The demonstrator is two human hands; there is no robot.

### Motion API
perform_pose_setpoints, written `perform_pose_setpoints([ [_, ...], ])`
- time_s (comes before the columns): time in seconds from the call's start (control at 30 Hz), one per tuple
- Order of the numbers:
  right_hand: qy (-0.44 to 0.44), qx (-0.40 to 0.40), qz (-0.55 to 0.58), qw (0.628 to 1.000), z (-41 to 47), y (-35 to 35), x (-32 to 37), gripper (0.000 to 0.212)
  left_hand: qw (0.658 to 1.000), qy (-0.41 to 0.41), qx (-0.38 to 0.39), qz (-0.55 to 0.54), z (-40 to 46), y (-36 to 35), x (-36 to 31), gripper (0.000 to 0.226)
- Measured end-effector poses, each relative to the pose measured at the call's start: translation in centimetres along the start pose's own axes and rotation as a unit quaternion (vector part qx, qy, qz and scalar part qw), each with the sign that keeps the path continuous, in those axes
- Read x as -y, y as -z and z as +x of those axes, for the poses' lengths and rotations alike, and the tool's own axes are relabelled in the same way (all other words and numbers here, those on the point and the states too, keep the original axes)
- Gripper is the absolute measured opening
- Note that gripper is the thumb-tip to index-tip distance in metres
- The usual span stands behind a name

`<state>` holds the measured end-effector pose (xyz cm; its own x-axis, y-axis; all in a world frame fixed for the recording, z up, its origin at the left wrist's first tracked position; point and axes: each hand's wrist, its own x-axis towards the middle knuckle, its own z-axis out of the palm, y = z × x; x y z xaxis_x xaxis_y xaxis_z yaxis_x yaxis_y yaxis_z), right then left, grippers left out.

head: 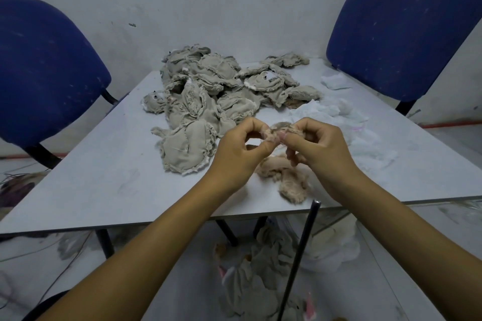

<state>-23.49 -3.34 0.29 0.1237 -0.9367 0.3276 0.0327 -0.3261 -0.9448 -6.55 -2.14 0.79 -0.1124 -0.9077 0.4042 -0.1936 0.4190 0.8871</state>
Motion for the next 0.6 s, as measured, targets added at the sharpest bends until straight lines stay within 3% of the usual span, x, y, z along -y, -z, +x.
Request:
perform_pose_setpoints([
  [0.13,0.014,-0.060,-0.066,0.996,0.0,-0.7,-0.2,0.020,0.992,-0.031,-0.079,0.090,-0.3,-1.1,0.2,0.018],
  [0.23,0.024,-0.101,-0.122,0.987,-0.2,-1.3,-0.5,0.030,0.972,-0.102,-0.128,0.170,-0.8,-1.7,0.1,0.012],
  [0.37,0.068,-0.124,-0.158,0.977,-0.4,-1.2,-0.7,0.033,0.974,-0.112,-0.037,0.194,-0.9,-1.6,0.3,0.013],
  [0.4,0.075,-0.116,-0.155,0.978,-0.5,-1.2,-0.8,0.035,0.984,-0.085,-0.015,0.153,-0.8,-1.3,0.3,0.013],
  [0.47,0.082,-0.102,-0.165,0.978,-0.8,-1.0,-0.9,0.038,0.998,0.021,0.029,-0.049,-0.5,-0.8,-0.2,0.015],
  [0.53,0.088,-0.079,-0.172,0.978,-0.9,-0.8,-0.9,0.037,0.968,0.111,0.048,-0.220,-0.2,-0.5,-0.4,0.022],
  [0.6,0.090,-0.010,-0.141,0.986,-0.8,-0.5,-0.7,0.031,0.967,0.146,0.040,-0.205,0.0,-0.3,-0.4,0.020],
])
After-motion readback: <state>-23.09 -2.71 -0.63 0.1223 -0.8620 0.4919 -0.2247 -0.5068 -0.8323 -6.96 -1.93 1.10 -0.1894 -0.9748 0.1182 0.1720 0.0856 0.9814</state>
